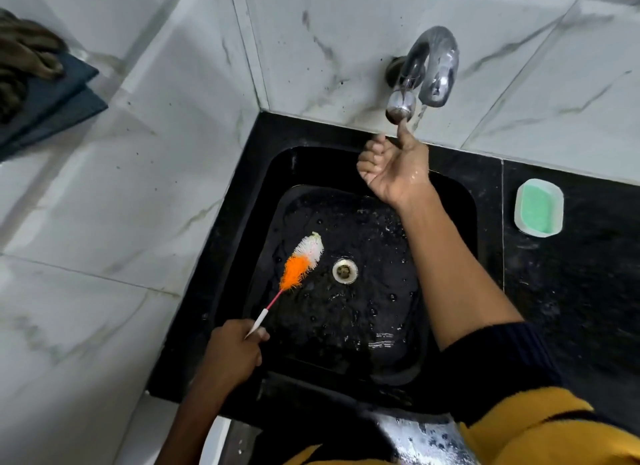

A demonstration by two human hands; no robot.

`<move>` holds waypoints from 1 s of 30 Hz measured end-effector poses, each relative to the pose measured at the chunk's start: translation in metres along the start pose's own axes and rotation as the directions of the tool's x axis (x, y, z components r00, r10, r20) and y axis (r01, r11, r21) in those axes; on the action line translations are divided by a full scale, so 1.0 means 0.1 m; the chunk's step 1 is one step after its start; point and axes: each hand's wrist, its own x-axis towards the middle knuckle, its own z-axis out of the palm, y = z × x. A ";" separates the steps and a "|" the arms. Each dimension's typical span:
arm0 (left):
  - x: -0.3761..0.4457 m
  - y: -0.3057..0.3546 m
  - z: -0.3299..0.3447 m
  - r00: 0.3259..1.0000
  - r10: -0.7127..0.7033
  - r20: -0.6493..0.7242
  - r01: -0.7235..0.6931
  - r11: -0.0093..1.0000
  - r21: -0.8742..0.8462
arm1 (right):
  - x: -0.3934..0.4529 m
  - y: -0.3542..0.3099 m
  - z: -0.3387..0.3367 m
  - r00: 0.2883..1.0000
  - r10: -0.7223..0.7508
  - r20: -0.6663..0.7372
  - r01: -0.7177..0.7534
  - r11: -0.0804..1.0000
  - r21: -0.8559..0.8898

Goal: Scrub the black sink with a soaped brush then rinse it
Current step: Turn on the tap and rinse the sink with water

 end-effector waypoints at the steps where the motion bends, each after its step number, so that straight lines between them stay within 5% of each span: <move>1: 0.00 0.00 0.00 1.000 -0.004 -0.004 0.004 1.000 -0.007 | -0.04 0.07 -0.10 1.000 0.021 -0.001 -0.021 1.000 0.015; 5: 0.01 -0.01 -0.01 1.000 -0.009 -0.019 0.008 1.000 -0.029 | -0.22 0.29 -0.47 0.984 0.138 -0.110 -0.145 0.988 -0.059; 7: 0.02 -0.01 -0.01 1.000 -0.003 -0.019 0.003 1.000 -0.022 | -0.36 0.41 -0.61 0.957 0.156 -0.244 -0.213 0.950 -0.230; 9: 0.03 -0.02 -0.01 1.000 -0.006 -0.012 0.006 1.000 -0.013 | -0.50 0.56 -0.80 0.934 0.128 -0.333 -0.307 0.764 -0.568; 11: 0.04 -0.04 0.00 1.000 -0.007 -0.005 0.007 1.000 0.000 | -0.60 0.73 -1.01 0.909 0.143 -0.392 -0.414 0.426 -0.804; 13: 0.05 -0.07 0.01 1.000 -0.012 -0.004 0.012 1.000 0.001 | -0.62 0.86 -1.21 0.870 0.133 -0.474 -0.492 0.200 -0.847; 16: 0.04 -0.09 0.00 1.000 -0.021 -0.008 0.021 1.000 -0.013 | -0.57 0.87 -1.35 0.860 0.040 -0.509 -0.511 0.066 -0.857; 19: 0.03 -0.10 -0.01 0.999 -0.033 -0.009 0.033 0.999 -0.021 | -0.57 0.75 -1.19 0.889 0.004 -0.457 -0.457 0.072 -0.887; 24: 0.03 -0.12 -0.01 0.999 -0.035 -0.006 0.035 0.999 -0.026 | -0.65 0.60 -0.98 0.925 0.016 -0.379 -0.353 0.406 -0.843; 25: 0.03 -0.12 -0.01 0.999 -0.037 -0.004 0.037 0.999 -0.026 | -0.67 0.64 -1.01 0.925 -0.025 -0.380 -0.346 0.363 -0.865; 28: 0.03 -0.11 -0.02 0.999 -0.035 0.001 0.035 0.999 -0.020 | -0.67 0.79 -1.22 0.920 -0.276 -0.277 -0.328 -0.162 -0.931; 29: 0.03 -0.11 -0.02 1.000 -0.031 0.005 0.031 0.999 -0.012 | -0.69 0.82 -1.27 0.919 -0.306 -0.249 -0.332 -0.257 -0.908; 30: 0.03 -0.10 -0.02 1.000 -0.027 0.008 0.027 1.000 -0.006 | -0.72 0.84 -1.26 0.920 -0.305 -0.246 -0.324 -0.239 -0.915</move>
